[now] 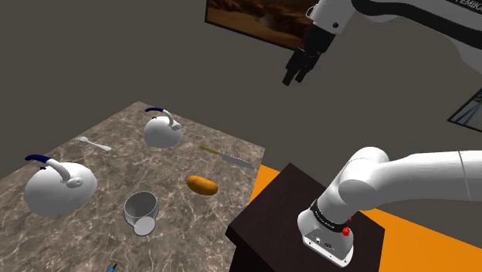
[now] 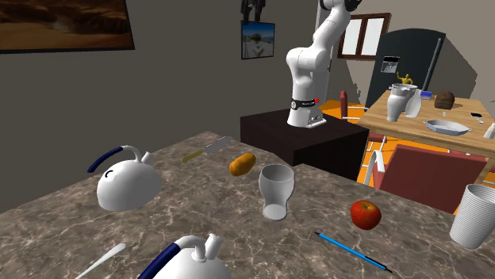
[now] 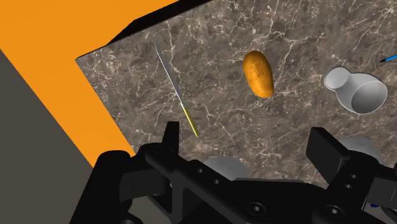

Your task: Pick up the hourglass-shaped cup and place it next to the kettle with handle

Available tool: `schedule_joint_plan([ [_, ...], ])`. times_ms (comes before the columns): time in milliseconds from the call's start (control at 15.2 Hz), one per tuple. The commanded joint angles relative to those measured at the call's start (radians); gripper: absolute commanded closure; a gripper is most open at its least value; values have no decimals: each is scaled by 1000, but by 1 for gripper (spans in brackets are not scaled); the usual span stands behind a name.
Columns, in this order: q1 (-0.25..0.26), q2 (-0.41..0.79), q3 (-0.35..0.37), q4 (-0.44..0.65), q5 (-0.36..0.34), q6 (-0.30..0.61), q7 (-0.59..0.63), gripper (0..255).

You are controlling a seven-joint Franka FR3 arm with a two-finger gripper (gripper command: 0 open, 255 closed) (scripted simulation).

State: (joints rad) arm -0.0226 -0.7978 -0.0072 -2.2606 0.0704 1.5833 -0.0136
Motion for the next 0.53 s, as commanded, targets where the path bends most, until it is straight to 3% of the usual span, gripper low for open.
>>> schedule_joint_plan([
  [0, 0, 0, 0, 0, 0, 0, 0, 0],
  [462, 38, 45, 125, -118, 72, 167, 116, 0],
])
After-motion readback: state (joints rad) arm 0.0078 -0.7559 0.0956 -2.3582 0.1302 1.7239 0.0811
